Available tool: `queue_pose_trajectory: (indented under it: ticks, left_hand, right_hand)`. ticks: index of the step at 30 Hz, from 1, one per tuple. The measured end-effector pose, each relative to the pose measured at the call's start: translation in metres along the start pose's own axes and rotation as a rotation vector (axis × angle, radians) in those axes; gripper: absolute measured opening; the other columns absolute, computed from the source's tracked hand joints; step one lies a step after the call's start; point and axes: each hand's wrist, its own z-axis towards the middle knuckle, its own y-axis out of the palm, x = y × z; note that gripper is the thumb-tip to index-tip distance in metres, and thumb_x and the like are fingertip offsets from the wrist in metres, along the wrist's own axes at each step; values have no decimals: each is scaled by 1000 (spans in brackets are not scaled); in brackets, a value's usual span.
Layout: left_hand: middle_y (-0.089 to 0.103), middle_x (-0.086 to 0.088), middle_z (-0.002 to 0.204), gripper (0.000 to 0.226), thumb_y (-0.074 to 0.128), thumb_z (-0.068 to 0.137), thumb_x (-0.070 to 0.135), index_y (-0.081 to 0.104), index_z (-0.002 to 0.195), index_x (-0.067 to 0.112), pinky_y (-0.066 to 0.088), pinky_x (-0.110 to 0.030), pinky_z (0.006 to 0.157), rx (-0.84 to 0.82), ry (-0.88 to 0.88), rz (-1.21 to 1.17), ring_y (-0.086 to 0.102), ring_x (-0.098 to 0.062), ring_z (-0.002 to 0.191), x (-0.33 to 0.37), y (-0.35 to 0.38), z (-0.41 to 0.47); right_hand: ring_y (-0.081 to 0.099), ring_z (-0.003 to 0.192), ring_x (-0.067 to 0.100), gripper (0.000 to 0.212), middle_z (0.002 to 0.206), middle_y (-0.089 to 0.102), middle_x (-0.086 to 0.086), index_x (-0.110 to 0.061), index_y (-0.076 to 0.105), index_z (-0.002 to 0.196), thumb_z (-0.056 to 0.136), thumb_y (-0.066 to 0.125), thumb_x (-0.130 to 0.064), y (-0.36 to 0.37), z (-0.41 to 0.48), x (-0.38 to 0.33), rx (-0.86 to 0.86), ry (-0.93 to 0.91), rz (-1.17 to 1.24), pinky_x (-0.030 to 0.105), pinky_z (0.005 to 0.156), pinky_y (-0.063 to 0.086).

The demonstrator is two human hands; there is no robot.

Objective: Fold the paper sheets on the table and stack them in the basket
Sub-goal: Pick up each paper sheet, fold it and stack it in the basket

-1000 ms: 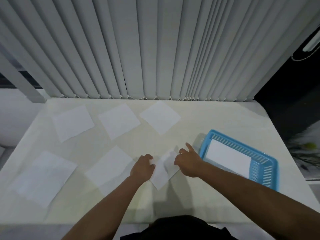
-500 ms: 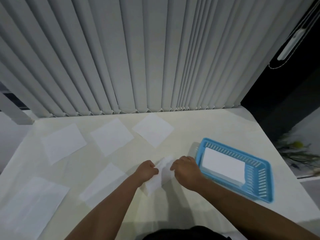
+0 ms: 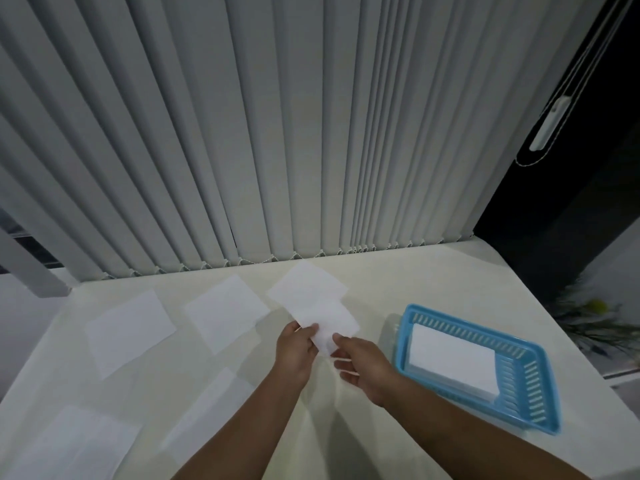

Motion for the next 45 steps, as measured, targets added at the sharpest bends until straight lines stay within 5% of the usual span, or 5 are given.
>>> queue_pose_trajectory:
  ticks: [7,16,31,39,45]
  left_hand:
    - [68,-14,110,24,55,94,15,58,114,2,52,-31,82,-110,-68,-149,66,-23,96,-7,24,-5]
    - [66,-6,92,5,57,93,11,60,97,10,47,-33,93,-97,-101,-163,62,-15,84,-17,76,-1]
    - [65,-7,72,10,65,86,17,69,87,8,47,-23,61,-116,37,812,58,-14,60,-90,130,-19]
    - [62,-6,120,31,47,90,13,72,104,24,47,-33,94,45,405,1344,59,-23,112,-118,114,4]
    - [36,0,150,44,35,95,10,63,119,34,35,-34,107,21,316,1522,25,-23,140,-113,121,8]
  right_hand:
    - [48,53,12,30,60,56,4,-13,49,63,88,66,-16,-36,-5,-18,194,-221,45,21,54,41]
    - [52,59,14,23,63,58,5,-9,59,65,86,67,-15,-123,-24,-11,370,-327,-26,26,64,44]
    - [46,53,13,26,56,53,2,-12,61,61,85,67,-6,-251,-23,27,519,-194,55,16,47,40]
    - [50,55,15,11,58,57,5,-6,69,74,85,67,-7,-272,-10,52,572,-178,37,26,61,43]
    - [48,58,17,15,60,55,4,-10,67,69,84,68,-9,-269,-6,57,555,-142,178,26,61,42]
